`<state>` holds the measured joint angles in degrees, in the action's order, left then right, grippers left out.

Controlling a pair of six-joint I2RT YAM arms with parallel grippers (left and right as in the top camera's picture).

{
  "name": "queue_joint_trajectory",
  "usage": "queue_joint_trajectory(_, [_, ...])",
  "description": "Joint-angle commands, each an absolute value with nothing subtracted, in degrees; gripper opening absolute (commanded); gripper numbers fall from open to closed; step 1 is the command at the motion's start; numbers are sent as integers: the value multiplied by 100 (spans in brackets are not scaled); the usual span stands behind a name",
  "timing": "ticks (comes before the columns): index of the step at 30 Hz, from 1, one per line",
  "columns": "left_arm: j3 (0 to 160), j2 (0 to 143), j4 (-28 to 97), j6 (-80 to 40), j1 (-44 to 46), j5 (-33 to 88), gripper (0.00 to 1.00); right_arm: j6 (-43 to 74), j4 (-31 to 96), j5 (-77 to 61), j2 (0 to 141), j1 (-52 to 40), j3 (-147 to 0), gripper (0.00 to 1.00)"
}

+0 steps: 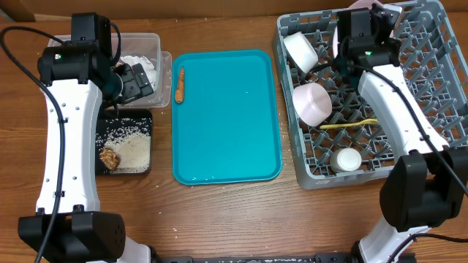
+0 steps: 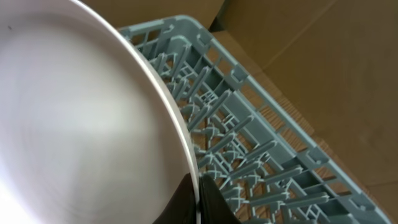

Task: Sort waste into correct bins and load items into the dishwasher
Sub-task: 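Withdraw the right gripper and reach the left gripper to the carrot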

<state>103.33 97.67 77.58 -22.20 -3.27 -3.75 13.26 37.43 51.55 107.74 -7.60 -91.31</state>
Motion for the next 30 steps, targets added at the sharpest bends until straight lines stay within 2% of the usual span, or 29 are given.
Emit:
queue_joint_trajectory(1, [10370, 9815, 7754, -2231, -336, -447, 100, 1330, 3636, 5083, 10748, -766, -8840, 4])
queue_joint_trajectory(8, [10370, 9815, 7754, -2231, -336, -447, 100, 1347, 3667, 4401, 10748, -784, -8656, 4])
queue_joint_trajectory(9, [10370, 9815, 7754, -2231, -336, -447, 100, 1347, 3667, 4281, 10748, -784, -8659, 10])
queue_joint_trajectory(10, [10370, 9815, 7754, -2231, -336, -447, 100, 1347, 3667, 4215, 10748, -784, -8661, 20])
queue_joint_trajectory(11, [10370, 9815, 7754, -2231, -336, -447, 100, 1347, 3669, 4150, 10748, -784, -8665, 41])
queue_joint_trajectory(12, [10370, 9815, 7754, -2231, -336, -447, 100, 1347, 3671, 4082, 10737, -784, -8670, 78])
queue_joint_trajectory(13, [10370, 9815, 7754, -2231, -336, -447, 100, 1347, 3691, 4023, 10722, -784, -8691, 98])
queue_joint_trajectory(19, [10370, 9815, 7721, -2231, -336, -454, 100, 1514, 4281, 3776, 10348, -788, -9244, 100])
queue_joint_trajectory(23, [10370, 9815, 7146, -2231, -336, -489, 100, 1522, 4864, 3262, 9804, -788, -9758, 100])
queue_joint_trajectory(30, [10370, 9815, 7087, -2231, -336, -454, 100, 1527, 5507, 2364, 8602, -788, -10066, 100])
